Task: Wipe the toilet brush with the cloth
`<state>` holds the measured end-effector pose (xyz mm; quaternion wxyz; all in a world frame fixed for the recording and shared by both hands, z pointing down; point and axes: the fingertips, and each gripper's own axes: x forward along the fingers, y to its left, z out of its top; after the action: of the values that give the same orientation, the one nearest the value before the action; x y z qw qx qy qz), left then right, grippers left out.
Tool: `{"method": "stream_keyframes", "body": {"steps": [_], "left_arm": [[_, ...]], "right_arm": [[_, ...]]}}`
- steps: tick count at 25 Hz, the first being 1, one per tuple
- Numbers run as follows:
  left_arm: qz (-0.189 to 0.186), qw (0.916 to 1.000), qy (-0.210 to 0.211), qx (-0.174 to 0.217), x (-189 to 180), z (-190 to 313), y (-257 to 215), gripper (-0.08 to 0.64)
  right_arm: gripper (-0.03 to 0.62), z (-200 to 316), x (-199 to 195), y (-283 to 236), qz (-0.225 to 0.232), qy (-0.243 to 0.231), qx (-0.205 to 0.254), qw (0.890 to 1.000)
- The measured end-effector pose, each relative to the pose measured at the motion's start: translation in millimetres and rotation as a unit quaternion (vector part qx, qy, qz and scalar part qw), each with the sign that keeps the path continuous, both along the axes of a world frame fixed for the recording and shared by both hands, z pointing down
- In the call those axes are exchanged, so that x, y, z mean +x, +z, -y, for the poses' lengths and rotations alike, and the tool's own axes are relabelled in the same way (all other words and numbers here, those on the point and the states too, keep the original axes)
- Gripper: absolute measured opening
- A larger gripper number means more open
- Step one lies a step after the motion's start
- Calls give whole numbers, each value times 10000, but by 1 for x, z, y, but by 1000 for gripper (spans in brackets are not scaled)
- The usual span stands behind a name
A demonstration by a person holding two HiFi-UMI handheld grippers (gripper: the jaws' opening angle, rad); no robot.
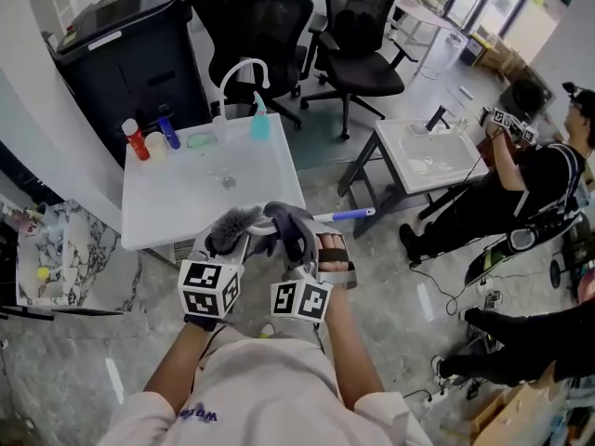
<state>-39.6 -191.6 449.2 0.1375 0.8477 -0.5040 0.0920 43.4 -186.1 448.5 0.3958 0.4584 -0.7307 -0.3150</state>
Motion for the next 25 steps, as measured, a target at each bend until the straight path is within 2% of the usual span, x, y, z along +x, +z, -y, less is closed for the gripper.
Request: {"method": "stream_keyframes", "body": {"steps": [3, 8, 13, 25], "left_arm": [[-22, 10000, 15, -40, -1, -3, 2, 133], [-186, 9998, -81, -61, -9, -4, 2, 133], [-268, 9994, -131, -177, -27, -6, 6, 133], [-407, 9987, -256, -189, -39, -5, 6, 134]], "right_arm": [[147, 4, 17, 5, 2, 160, -50, 9999], [149, 15, 33, 10, -380, 80, 44, 9992], [149, 21, 53, 16, -453, 345, -87, 9983], [149, 22, 46, 10, -495, 251, -68, 9984]]}}
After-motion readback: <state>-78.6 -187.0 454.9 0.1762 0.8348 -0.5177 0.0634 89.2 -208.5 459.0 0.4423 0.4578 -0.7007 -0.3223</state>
